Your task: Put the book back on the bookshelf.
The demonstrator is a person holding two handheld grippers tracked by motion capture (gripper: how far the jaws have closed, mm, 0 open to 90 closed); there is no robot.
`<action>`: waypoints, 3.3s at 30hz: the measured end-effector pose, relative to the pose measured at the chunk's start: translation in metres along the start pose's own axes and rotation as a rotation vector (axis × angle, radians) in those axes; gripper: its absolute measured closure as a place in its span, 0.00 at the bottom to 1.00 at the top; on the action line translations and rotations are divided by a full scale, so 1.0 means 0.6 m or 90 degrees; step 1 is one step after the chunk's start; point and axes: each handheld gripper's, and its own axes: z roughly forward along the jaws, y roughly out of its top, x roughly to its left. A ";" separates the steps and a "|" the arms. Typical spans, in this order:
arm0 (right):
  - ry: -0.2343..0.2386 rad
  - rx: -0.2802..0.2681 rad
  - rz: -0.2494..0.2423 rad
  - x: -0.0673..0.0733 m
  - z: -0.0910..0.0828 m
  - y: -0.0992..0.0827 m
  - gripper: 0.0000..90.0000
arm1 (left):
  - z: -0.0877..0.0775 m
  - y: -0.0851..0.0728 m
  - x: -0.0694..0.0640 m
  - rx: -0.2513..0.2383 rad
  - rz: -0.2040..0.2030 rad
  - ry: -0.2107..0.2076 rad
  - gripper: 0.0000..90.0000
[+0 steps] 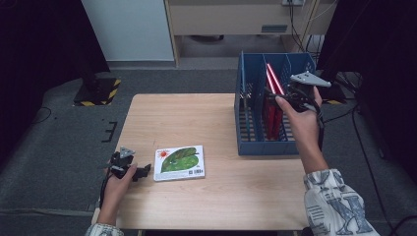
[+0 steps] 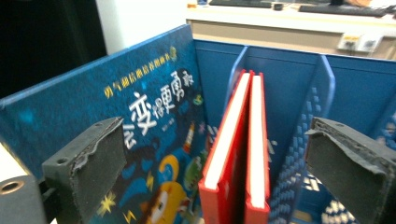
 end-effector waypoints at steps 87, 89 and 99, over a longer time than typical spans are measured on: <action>0.331 0.276 -0.149 0.346 0.042 -0.328 0.21 | -0.040 0.027 -0.075 -0.061 0.046 -0.045 0.11; 0.331 0.282 -0.143 0.344 0.046 -0.334 0.22 | -0.037 0.026 -0.077 -0.057 0.042 -0.051 0.11; 0.328 0.297 -0.146 0.341 0.050 -0.345 0.20 | -0.027 0.016 -0.070 -0.040 0.021 -0.084 0.15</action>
